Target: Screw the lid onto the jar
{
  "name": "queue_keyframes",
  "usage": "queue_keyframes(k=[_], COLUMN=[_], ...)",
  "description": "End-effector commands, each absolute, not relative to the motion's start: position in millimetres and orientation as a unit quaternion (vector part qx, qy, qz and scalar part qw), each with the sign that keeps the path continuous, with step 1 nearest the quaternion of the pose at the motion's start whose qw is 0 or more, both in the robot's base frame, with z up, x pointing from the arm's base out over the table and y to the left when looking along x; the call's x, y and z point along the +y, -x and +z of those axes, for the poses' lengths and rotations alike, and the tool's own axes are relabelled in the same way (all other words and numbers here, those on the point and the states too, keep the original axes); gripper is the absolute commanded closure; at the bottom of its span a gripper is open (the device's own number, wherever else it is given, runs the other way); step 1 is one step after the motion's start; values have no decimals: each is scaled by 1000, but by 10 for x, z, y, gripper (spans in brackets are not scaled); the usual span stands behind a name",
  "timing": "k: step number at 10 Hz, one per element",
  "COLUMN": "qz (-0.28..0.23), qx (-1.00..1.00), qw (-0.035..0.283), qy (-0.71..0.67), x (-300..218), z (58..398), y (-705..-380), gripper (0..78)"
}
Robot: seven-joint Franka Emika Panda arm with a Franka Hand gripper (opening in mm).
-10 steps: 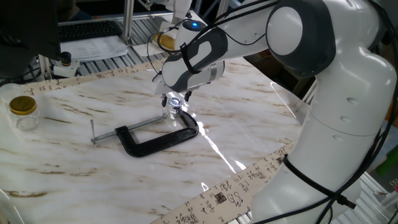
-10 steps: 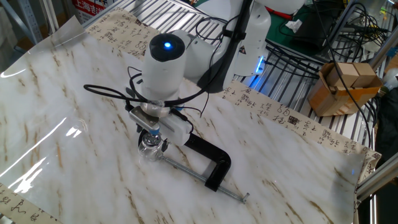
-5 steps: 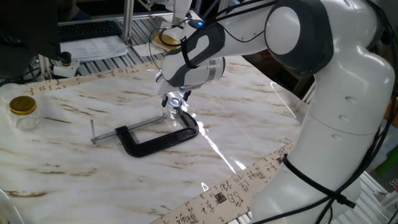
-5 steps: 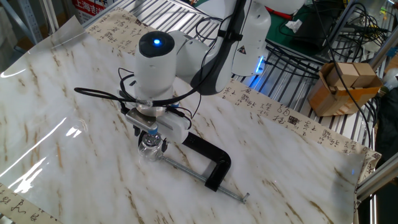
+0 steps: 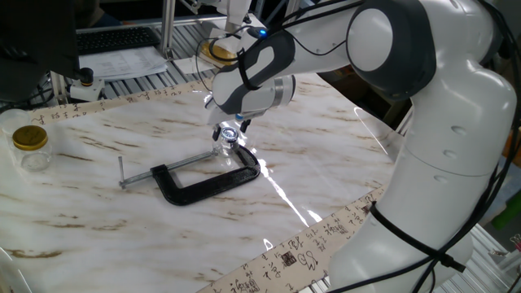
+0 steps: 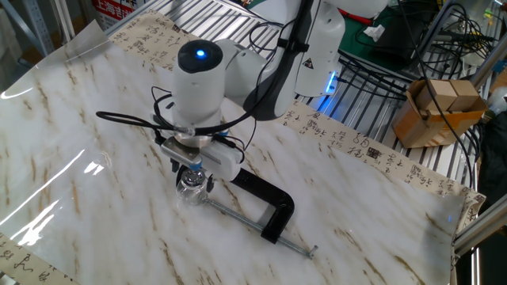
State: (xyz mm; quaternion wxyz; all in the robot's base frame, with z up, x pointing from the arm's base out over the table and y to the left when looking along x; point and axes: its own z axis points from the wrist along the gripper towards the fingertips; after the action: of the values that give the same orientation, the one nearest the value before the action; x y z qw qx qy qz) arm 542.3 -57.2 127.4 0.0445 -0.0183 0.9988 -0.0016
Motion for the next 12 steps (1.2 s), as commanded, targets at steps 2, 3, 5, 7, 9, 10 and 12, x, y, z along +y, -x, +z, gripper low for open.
queue_keyframes(k=[2, 3, 5, 7, 9, 10, 12], qz=[-1, 0, 1, 1, 1, 1, 1], qx=[999, 999, 999, 999, 999, 999, 999], qw=[45, 45, 44, 44, 44, 44, 44], qy=[20, 20, 22, 24, 25, 25, 25], x=[-580, -580, -580, -580, -580, -580, -580], z=[1270, 1270, 1268, 1259, 1259, 1259, 1259], y=[-5388, -5388, -5385, -5385, -5385, -5385, -5385], gripper=[1, 1, 1, 1, 764, 764, 764])
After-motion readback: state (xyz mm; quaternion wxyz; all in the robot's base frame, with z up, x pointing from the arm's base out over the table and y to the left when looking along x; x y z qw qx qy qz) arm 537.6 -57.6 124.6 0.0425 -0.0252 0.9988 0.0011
